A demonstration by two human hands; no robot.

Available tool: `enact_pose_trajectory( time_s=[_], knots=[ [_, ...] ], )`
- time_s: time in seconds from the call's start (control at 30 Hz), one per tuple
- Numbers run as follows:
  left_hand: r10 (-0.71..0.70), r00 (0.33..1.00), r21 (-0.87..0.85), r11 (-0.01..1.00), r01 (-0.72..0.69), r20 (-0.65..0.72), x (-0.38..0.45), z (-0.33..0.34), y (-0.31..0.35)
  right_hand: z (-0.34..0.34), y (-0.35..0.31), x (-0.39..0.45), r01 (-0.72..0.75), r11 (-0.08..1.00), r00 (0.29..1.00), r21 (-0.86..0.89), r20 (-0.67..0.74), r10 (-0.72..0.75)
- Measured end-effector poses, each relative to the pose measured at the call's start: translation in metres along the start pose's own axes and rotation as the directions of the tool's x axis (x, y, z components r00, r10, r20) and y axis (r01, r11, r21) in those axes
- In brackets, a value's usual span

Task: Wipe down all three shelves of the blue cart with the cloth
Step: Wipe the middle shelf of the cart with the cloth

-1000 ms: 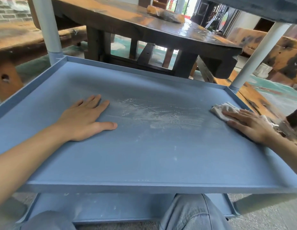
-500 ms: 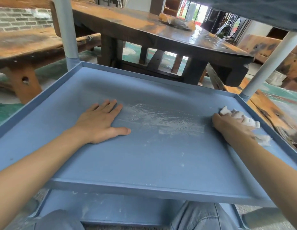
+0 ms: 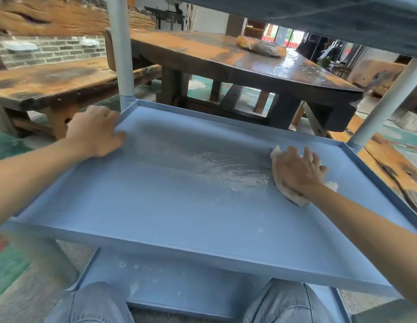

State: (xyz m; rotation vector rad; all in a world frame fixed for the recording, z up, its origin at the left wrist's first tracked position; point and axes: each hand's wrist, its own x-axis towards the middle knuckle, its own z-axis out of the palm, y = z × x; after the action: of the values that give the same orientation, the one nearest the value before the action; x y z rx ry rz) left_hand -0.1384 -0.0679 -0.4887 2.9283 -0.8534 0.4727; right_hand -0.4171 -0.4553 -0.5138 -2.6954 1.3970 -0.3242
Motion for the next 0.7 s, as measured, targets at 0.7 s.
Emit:
enact_pose_trajectory(
  time_s=[0.7],
  knots=[
    [-0.216, 0.902, -0.468, 0.796, 0.384, 0.373, 0.027, 0.055, -0.039, 0.05, -0.192, 0.006, 0.467, 0.856, 0.835, 0.223, 0.207, -0.51]
  ],
)
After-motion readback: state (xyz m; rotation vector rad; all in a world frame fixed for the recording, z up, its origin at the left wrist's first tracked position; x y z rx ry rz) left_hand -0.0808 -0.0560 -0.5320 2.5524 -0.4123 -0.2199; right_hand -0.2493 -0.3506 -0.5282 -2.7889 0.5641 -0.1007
